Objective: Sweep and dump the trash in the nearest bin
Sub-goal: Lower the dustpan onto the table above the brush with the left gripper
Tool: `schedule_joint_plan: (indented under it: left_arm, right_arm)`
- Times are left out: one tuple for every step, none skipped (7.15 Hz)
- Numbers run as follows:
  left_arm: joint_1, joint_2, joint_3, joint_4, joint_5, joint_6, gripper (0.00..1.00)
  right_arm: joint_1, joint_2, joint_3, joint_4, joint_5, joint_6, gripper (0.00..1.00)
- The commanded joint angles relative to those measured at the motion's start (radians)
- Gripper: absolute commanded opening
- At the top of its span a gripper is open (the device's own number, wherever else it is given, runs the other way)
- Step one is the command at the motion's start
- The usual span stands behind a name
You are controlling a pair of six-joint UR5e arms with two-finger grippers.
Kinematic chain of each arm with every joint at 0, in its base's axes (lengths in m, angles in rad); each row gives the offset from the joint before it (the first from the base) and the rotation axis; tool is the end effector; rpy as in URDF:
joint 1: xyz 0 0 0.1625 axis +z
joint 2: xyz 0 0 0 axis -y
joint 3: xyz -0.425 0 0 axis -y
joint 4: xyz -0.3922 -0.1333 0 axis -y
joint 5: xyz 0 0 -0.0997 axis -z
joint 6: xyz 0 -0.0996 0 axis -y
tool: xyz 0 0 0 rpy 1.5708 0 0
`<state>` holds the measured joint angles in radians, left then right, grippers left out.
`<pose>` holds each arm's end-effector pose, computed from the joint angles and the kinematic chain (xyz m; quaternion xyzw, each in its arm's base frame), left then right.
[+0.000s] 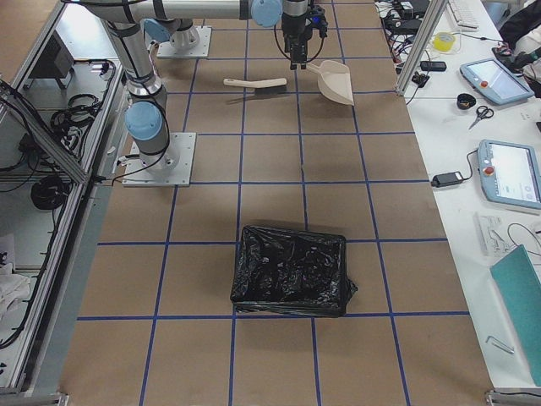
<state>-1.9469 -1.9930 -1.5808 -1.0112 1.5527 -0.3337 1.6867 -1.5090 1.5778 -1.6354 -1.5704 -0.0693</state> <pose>-0.3614 -0.5473 0.2998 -0.0217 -0.9977 0.0565 0.0306 0.1922 -0.4979 0.4597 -0.0925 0.9957 0.0021 0.0001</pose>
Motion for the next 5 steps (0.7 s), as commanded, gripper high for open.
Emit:
schedule_joint_plan:
  left_arm:
    - [-0.007, -0.019, -0.001, 0.003, 0.000, -0.011, 0.00]
    - [-0.026, -0.024, 0.001, 0.003, 0.001, -0.011, 0.00]
    - [-0.035, -0.023, 0.001, 0.003, 0.001, -0.010, 0.00]
    - [-0.040, -0.023, -0.001, 0.002, 0.000, -0.002, 0.00]
    - [-0.043, -0.023, -0.001, 0.002, 0.000, 0.004, 0.00]
  right_arm:
    - [0.001, 0.003, -0.001, 0.002, -0.007, -0.006, 1.00]
    - [0.001, 0.003, -0.001, 0.000, -0.007, -0.006, 1.00]
    - [0.001, 0.003, -0.001, 0.003, -0.007, -0.007, 1.00]
    - [0.001, 0.003, -0.001, 0.003, -0.007, -0.007, 1.00]
    - [0.001, 0.003, -0.001, -0.003, -0.007, -0.007, 1.00]
